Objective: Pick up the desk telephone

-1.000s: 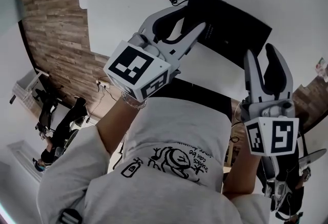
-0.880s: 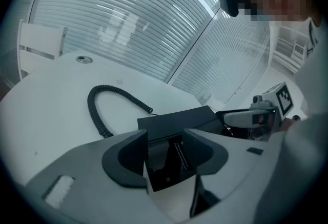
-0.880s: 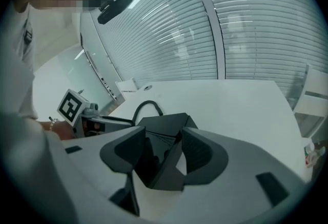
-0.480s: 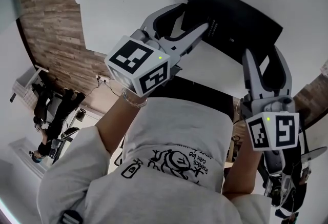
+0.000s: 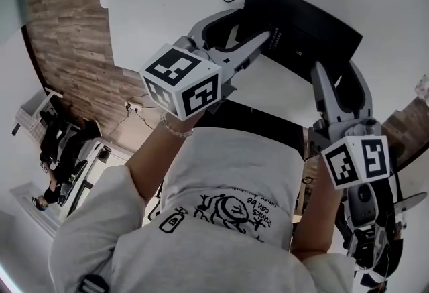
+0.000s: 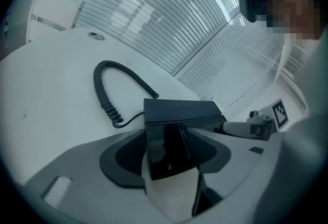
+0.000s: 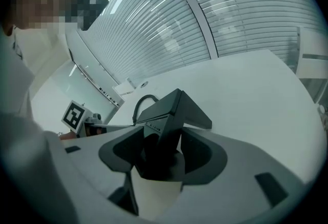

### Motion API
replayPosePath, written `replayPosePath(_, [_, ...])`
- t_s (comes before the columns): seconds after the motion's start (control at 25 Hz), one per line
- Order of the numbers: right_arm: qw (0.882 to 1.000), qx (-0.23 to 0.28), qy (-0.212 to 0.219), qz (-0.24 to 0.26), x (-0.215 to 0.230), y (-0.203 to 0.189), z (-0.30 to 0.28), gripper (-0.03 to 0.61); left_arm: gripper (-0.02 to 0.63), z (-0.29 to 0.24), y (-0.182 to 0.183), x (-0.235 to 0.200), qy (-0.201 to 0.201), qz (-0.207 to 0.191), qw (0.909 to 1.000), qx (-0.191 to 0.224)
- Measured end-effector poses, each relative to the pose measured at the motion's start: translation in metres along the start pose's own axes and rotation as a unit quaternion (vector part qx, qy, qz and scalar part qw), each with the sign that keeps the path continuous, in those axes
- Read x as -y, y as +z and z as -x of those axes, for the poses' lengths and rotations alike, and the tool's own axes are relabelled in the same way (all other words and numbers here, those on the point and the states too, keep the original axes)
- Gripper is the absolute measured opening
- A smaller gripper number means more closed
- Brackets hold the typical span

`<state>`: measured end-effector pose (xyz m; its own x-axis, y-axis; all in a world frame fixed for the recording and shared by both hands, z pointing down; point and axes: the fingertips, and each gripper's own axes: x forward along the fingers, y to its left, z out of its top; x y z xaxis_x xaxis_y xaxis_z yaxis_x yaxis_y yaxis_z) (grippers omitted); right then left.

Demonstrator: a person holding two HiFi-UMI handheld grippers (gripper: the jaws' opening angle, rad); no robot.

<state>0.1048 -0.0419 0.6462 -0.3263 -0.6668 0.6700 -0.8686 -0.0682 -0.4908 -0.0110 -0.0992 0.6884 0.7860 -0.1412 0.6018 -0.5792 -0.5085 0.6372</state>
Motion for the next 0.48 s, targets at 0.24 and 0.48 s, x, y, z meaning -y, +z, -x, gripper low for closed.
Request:
replayPosePath(0.24, [1.0,0.006,0.004,-0.014,-0.004,0.004,0.004,0.21,0.239,0.006,0.01,0.005,0.004,-0.017,0.9998,-0.002])
replayPosePath(0.48, [0.999,0.029,0.009,-0.011,-0.011,0.027,0.021,0.21,0.239,0.016,0.033,0.025,0.007,-0.033,0.9994,0.011])
